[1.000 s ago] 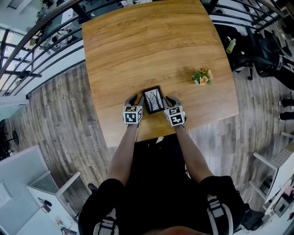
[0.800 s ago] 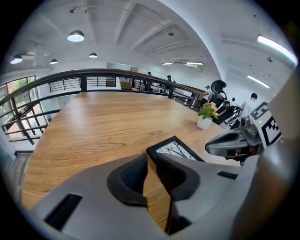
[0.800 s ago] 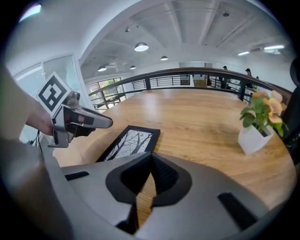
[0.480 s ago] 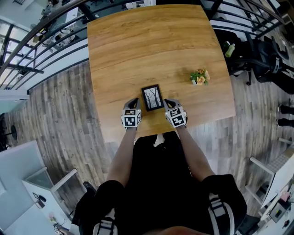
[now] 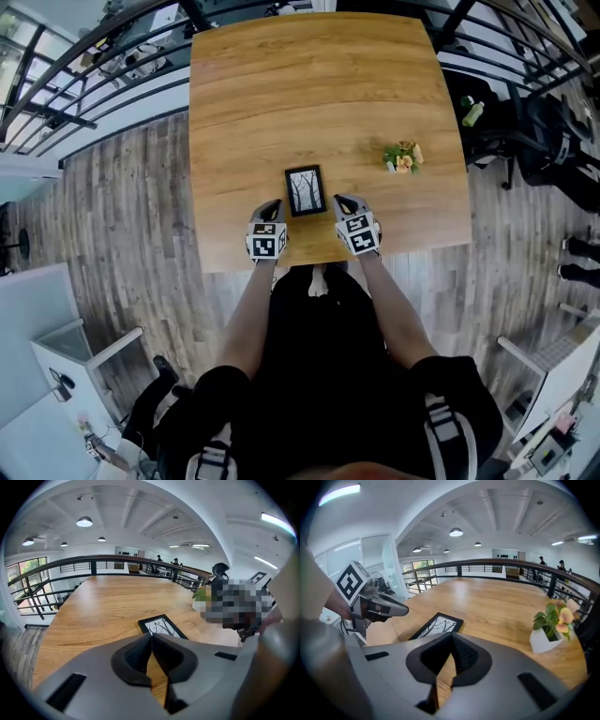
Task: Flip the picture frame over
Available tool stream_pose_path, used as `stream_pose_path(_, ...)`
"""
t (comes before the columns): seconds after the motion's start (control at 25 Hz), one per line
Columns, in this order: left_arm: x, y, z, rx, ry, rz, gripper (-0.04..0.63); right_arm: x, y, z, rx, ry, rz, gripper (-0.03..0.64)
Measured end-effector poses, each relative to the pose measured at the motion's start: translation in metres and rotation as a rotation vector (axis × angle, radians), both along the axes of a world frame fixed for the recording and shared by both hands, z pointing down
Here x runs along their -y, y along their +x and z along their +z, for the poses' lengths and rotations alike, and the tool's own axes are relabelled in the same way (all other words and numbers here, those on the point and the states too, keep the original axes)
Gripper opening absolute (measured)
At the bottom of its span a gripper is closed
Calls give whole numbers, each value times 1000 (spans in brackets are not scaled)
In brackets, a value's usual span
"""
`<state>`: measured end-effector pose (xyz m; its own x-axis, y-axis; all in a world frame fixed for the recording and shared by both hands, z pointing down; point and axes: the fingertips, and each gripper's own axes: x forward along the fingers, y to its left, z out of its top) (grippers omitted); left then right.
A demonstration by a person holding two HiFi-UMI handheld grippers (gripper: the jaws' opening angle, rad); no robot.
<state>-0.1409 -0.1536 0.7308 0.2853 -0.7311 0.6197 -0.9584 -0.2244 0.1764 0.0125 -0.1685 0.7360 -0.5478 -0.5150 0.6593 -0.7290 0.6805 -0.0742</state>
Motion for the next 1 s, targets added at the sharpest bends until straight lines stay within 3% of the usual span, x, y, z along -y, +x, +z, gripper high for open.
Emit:
stream_pose_path(0.48, -24, 15, -18, 4, 20, -61, 26, -9, 24, -5, 10, 8, -4, 5)
stream_pose_path(1.0, -46, 11, -35, 20, 49, -160, 26, -8, 20, -25, 43, 43, -76, 5)
